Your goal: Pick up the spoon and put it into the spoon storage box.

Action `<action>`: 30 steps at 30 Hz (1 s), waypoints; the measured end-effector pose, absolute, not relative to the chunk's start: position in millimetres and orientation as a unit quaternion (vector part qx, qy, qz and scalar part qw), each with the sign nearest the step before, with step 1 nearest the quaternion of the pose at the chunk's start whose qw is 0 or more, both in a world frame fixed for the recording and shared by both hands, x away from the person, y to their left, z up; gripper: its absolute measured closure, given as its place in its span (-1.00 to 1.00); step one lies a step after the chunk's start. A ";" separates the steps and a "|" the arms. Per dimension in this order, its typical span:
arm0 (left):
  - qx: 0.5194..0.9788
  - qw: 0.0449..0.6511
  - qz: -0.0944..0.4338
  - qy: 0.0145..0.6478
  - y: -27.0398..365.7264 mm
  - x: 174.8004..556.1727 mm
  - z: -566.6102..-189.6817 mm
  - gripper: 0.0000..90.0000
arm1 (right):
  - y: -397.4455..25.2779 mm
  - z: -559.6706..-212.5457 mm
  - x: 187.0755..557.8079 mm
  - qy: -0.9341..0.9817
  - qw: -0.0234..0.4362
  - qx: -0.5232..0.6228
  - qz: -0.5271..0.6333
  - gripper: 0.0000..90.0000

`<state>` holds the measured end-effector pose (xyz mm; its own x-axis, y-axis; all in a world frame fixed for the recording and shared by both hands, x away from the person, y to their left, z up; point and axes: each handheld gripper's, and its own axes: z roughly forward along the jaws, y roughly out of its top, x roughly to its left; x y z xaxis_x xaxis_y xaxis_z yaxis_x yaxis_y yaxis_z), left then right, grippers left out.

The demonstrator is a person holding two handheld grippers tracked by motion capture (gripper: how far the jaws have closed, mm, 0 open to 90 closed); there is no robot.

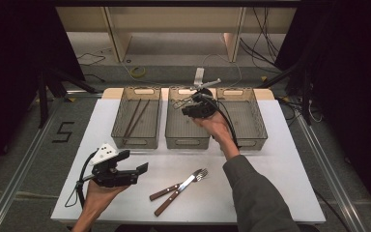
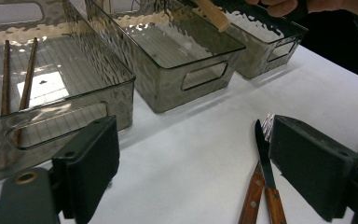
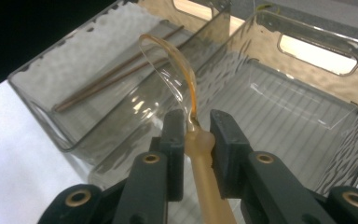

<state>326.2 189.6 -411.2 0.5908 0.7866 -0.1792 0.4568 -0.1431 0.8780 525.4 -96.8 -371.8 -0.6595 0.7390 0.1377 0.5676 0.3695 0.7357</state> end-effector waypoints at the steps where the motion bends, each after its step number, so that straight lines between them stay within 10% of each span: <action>1: 0.738 0.501 0.165 0.421 189.6 326.1 -411.1 -0.65 | -96.4 -373.3 526.6 0.820 0.108 0.400 0.395 0.70; 26: 0.739 0.499 0.167 0.420 188.9 325.7 -411.0 -0.65 | -88.8 -397.4 530.4 0.822 0.093 0.421 0.372 0.68; 30: 0.738 0.500 0.168 0.421 189.2 325.9 -411.1 -0.65 | -90.2 -397.8 530.7 0.820 0.090 0.430 0.366 0.27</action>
